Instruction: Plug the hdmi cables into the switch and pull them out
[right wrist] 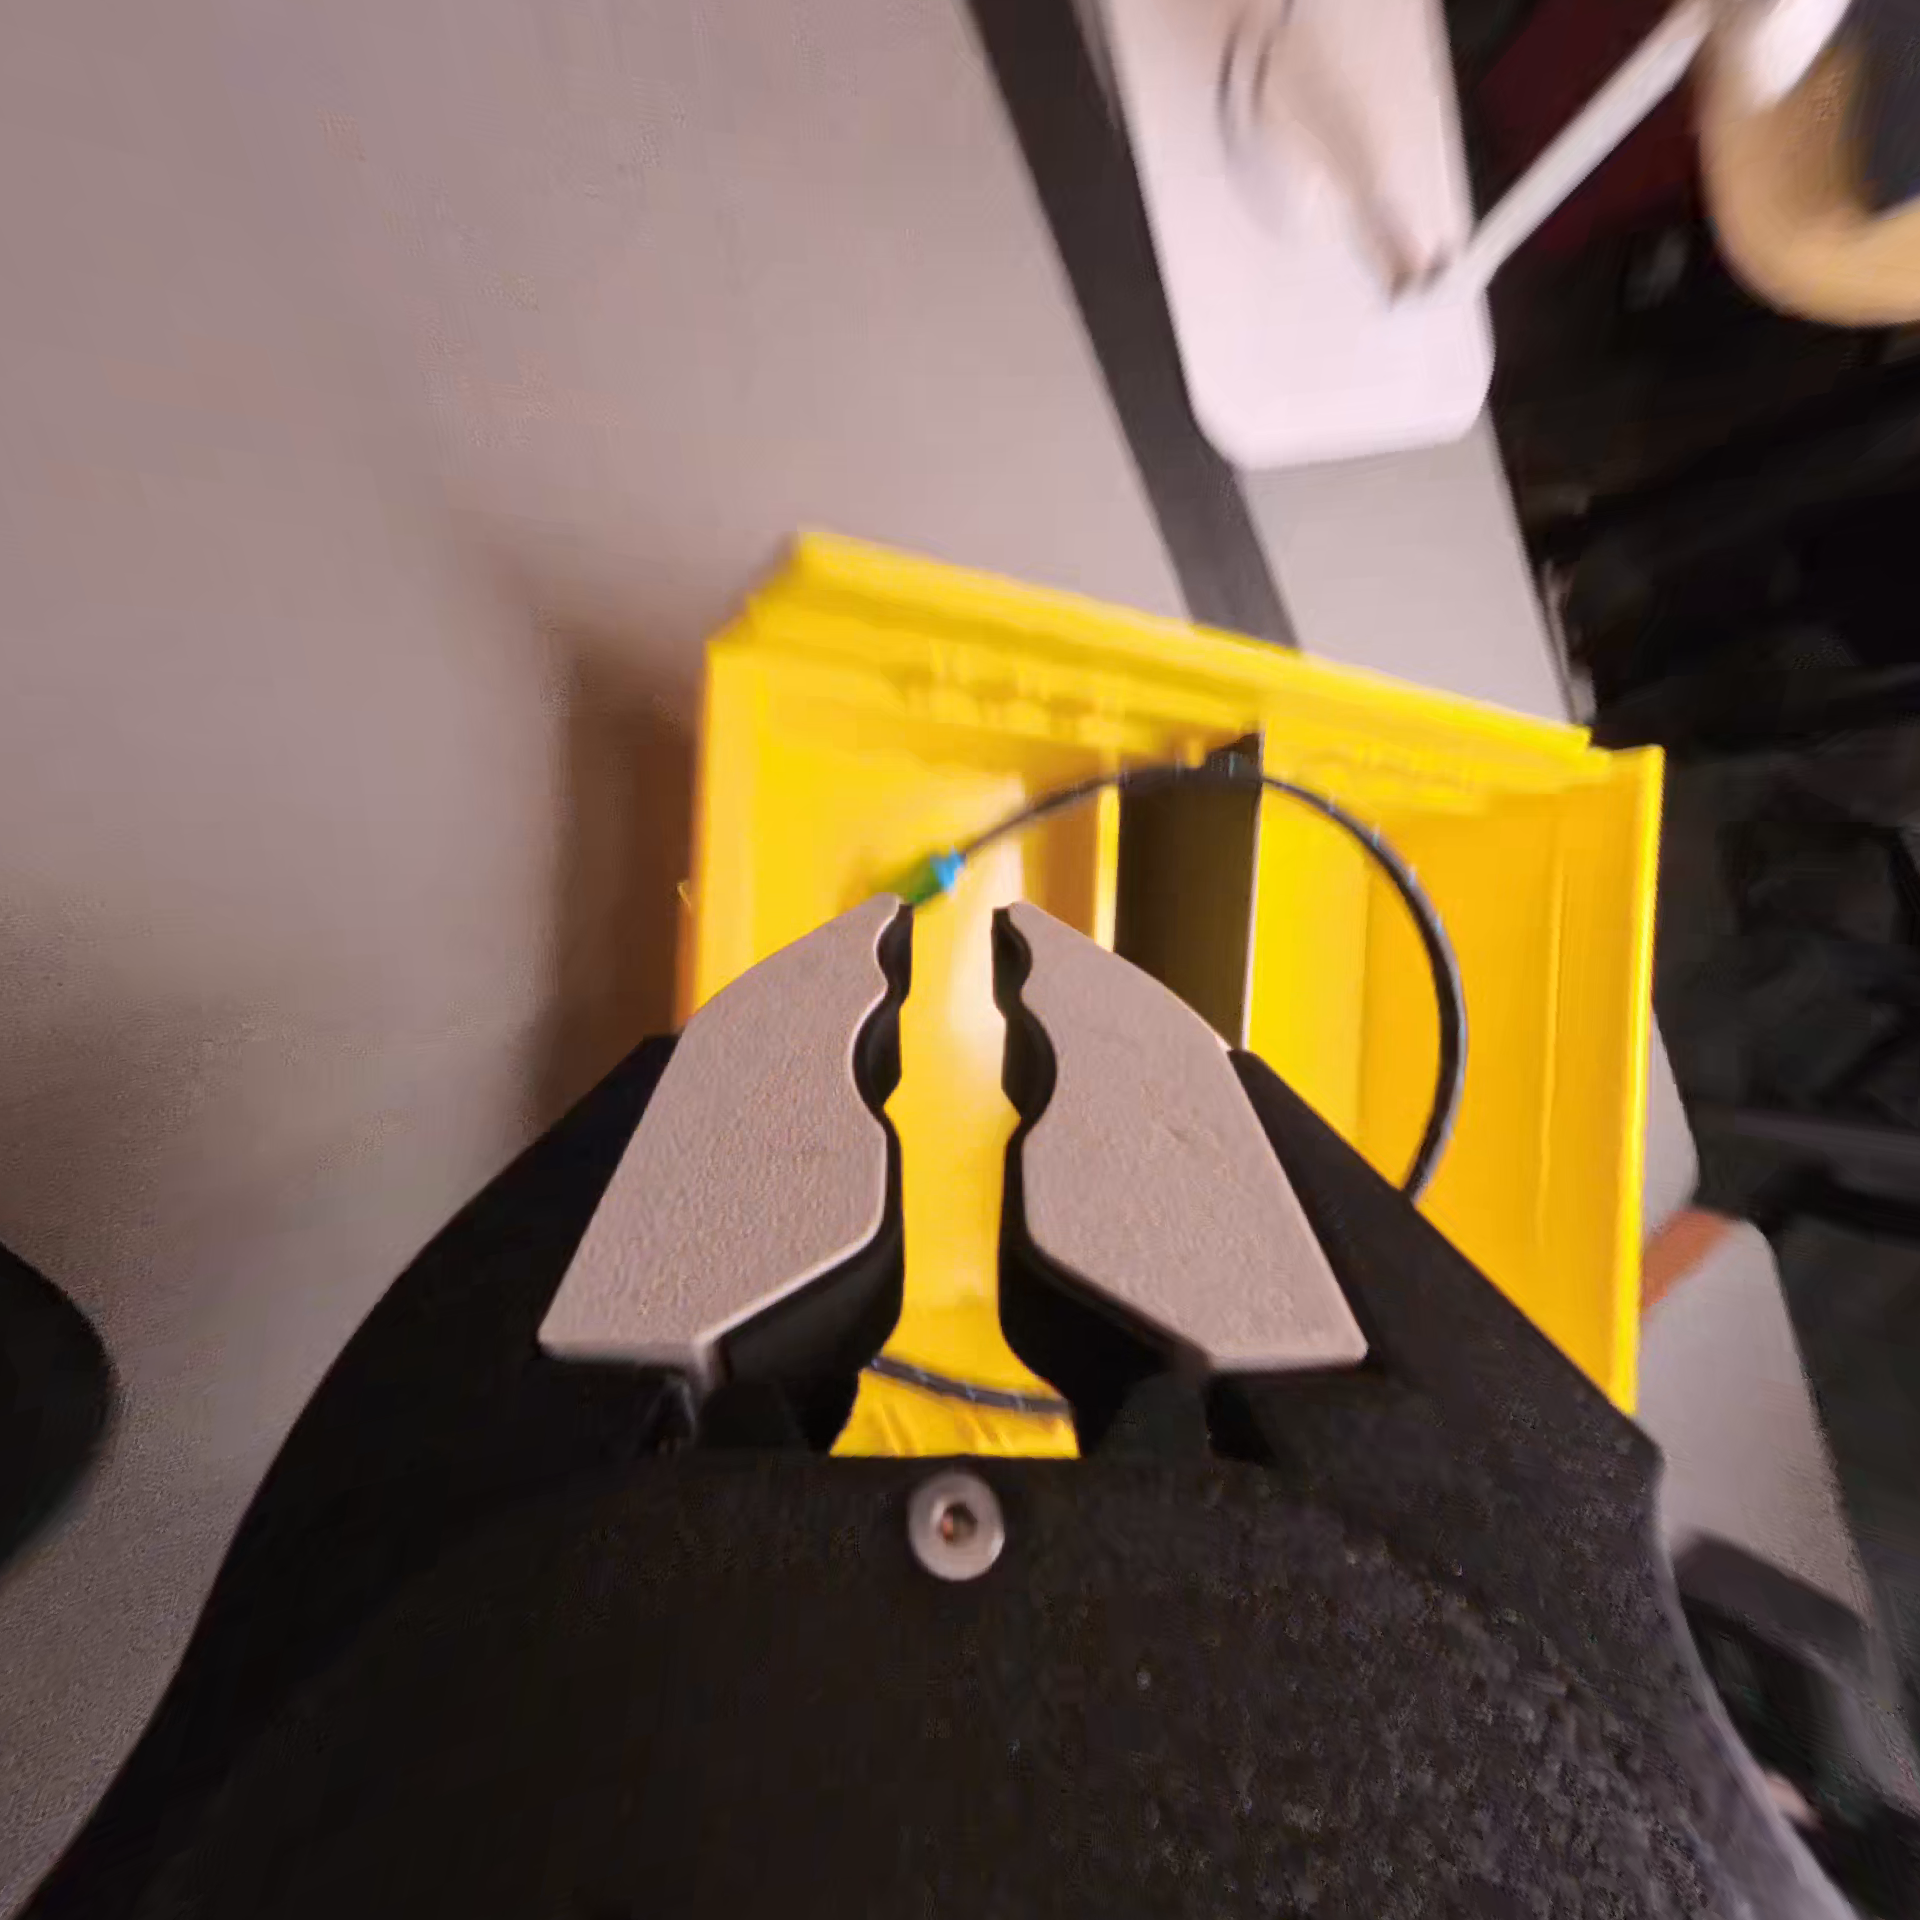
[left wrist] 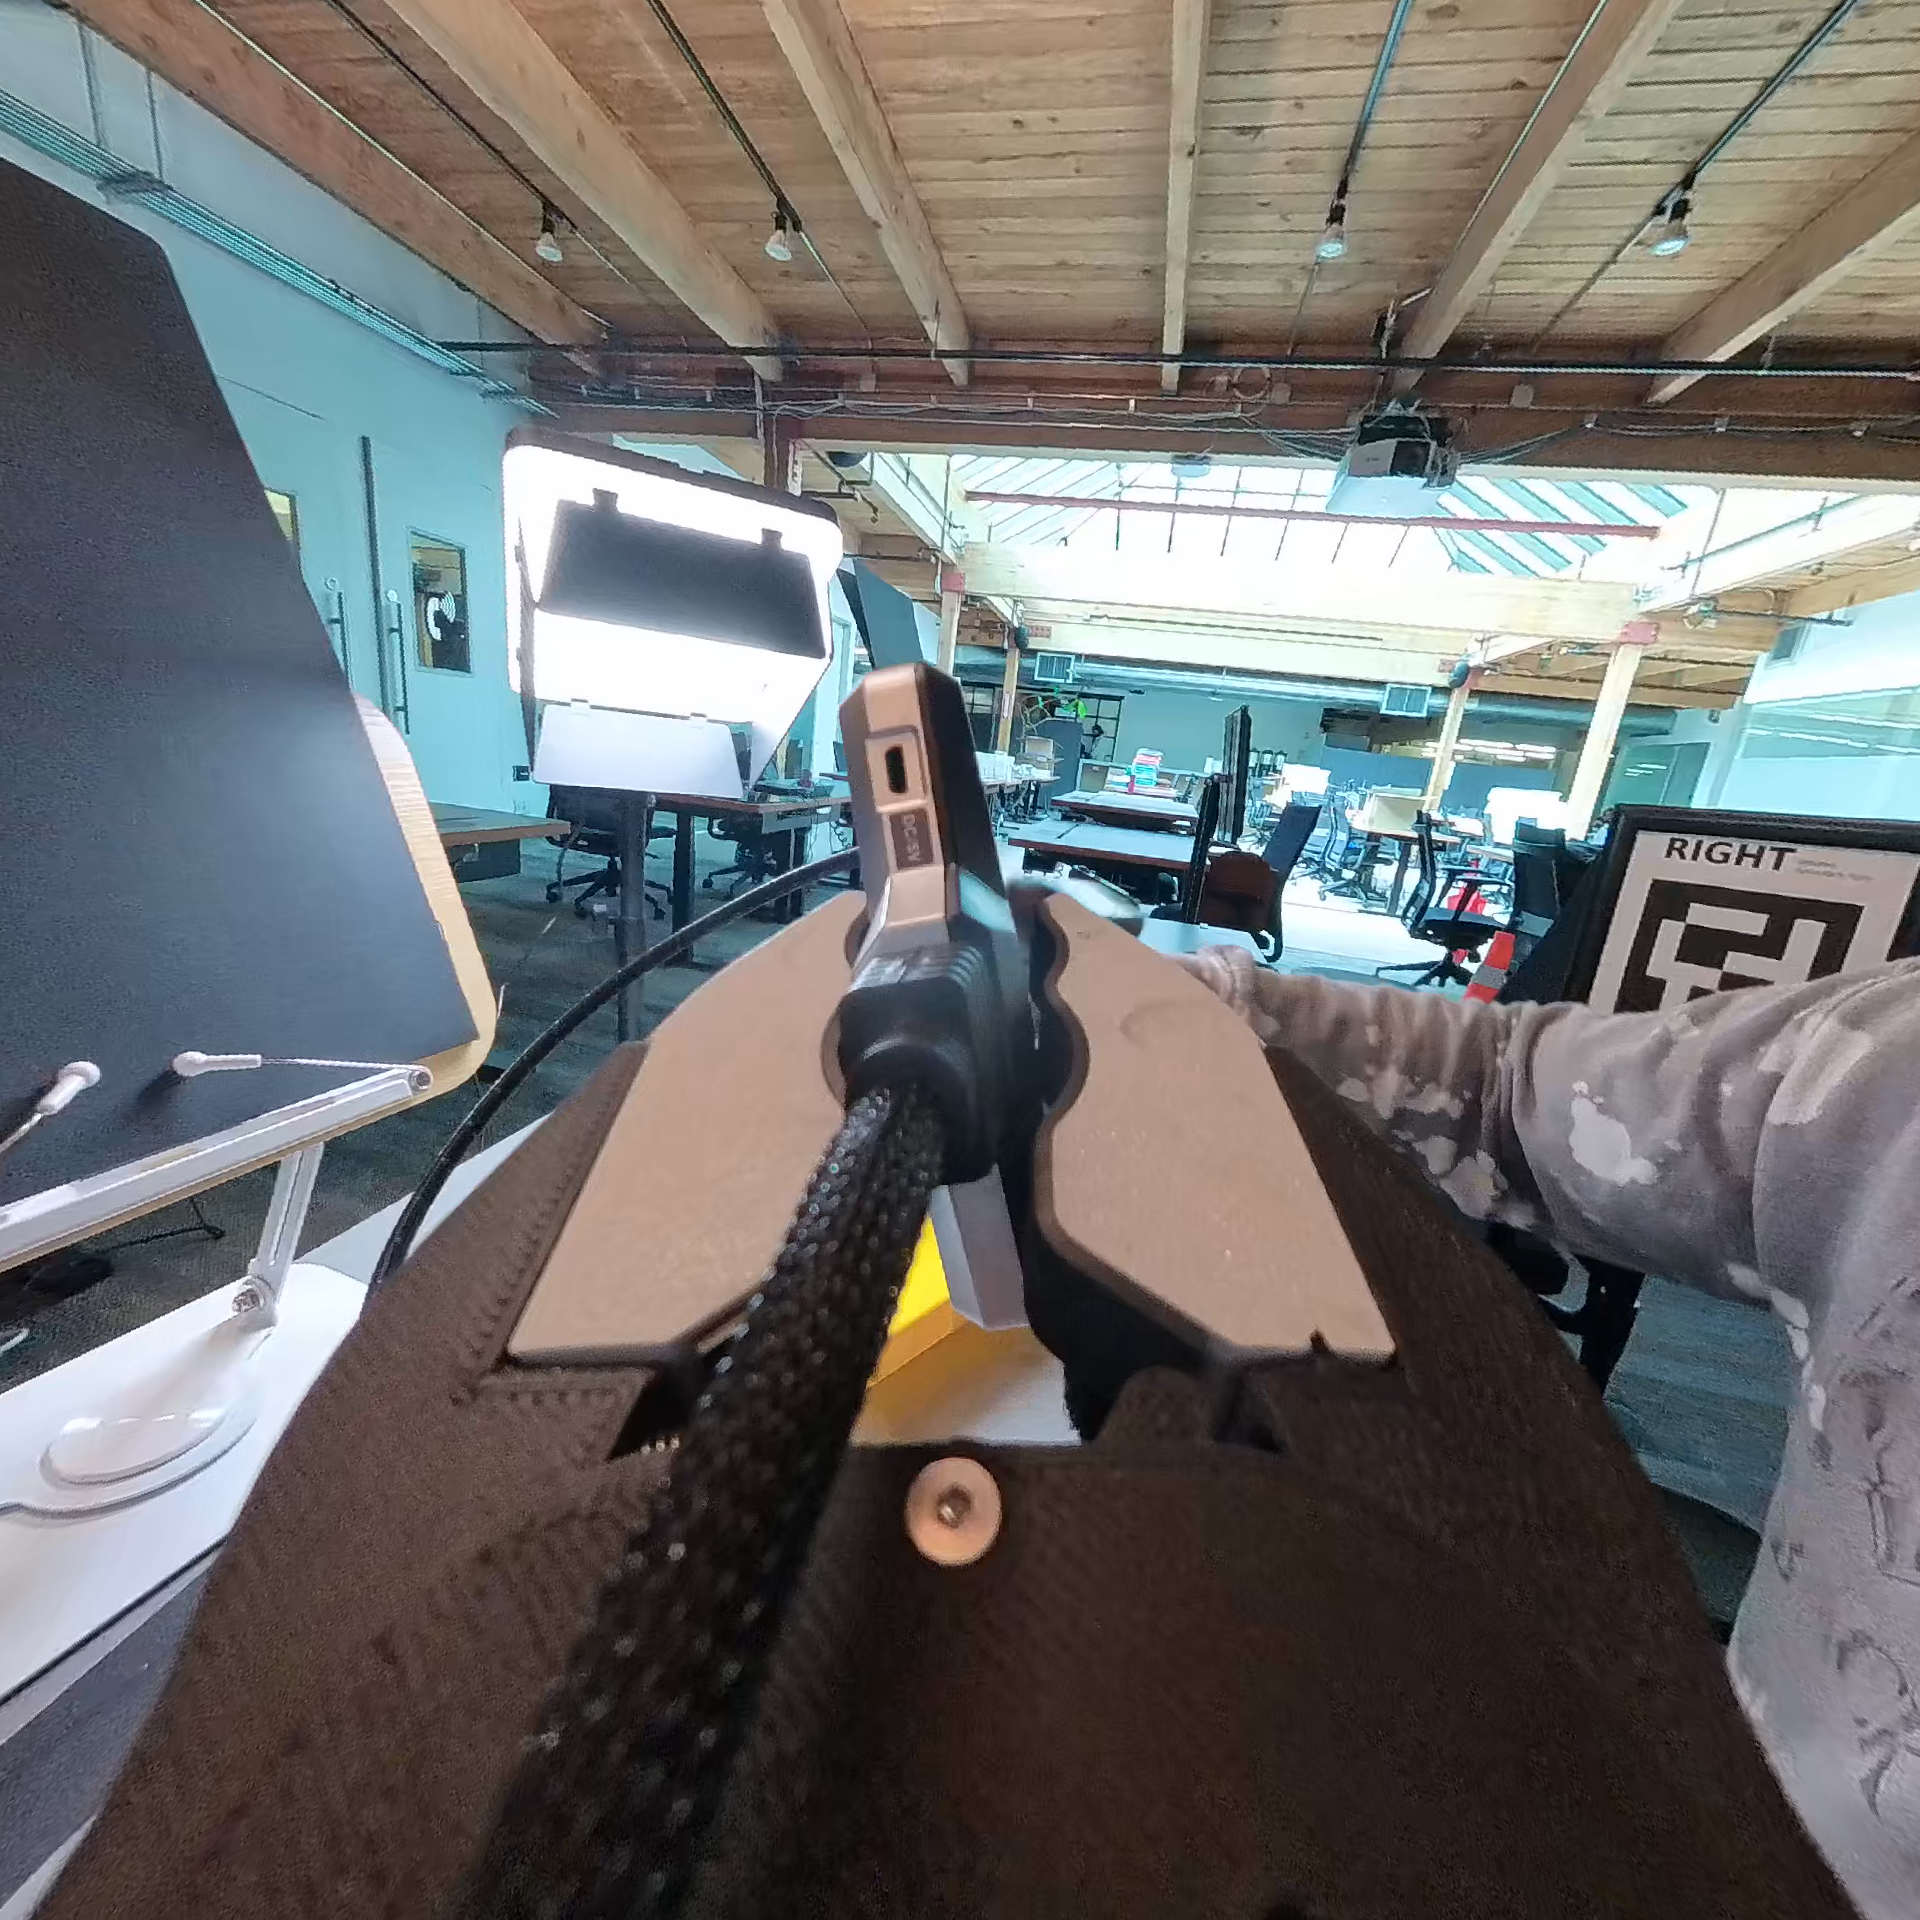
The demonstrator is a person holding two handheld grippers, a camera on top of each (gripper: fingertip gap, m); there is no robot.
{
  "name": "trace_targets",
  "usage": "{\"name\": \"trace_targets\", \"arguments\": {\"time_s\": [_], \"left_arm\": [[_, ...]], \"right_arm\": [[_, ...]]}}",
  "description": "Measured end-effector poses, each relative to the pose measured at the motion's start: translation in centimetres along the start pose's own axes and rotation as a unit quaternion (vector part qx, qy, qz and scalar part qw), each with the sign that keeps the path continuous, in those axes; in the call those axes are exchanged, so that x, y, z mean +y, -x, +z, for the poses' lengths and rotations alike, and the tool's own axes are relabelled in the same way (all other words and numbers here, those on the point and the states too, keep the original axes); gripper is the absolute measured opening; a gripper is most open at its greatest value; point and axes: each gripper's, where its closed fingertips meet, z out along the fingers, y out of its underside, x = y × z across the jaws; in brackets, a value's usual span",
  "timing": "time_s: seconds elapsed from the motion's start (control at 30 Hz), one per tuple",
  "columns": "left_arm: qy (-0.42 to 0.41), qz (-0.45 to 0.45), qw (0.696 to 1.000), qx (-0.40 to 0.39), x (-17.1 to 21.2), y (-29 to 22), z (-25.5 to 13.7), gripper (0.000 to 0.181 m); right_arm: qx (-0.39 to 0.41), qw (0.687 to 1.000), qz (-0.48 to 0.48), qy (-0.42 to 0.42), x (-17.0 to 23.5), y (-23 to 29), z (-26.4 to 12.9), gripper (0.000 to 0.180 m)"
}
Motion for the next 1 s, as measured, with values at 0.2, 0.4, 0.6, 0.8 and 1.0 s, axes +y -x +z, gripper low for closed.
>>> {"name": "trace_targets", "arguments": {"time_s": [0.2,0.4,0.6,0.8,1.0], "left_arm": [[-0.04,-0.005,0.999,0.007,-1.1,-0.3,-0.3,0.027],[-0.093,-0.008,0.994,0.054,-2.6,-2.4,-0.3,0.028],[-0.1,-0.013,0.992,0.08,-1.9,-3.1,0.4,0.028],[-0.072,-0.002,0.991,0.113,1.5,-3.9,2.9,0.028],[-0.048,-0.011,0.991,0.127,3.8,-4.3,4.4,0.028]], "right_arm": [[-0.105,0.934,0.064,-0.336,-17.0,8.1,-4.3,0.015],[-0.174,0.844,0.124,-0.492,-26.5,11.0,-6.4,0.023],[-0.176,0.801,0.158,-0.549,-27.2,9.6,-7.6,0.027],[-0.212,0.776,0.179,-0.566,-25.6,8.0,-8.5,0.028],[-0.226,0.774,0.165,-0.569,-25.1,8.2,-8.5,0.009]]}}
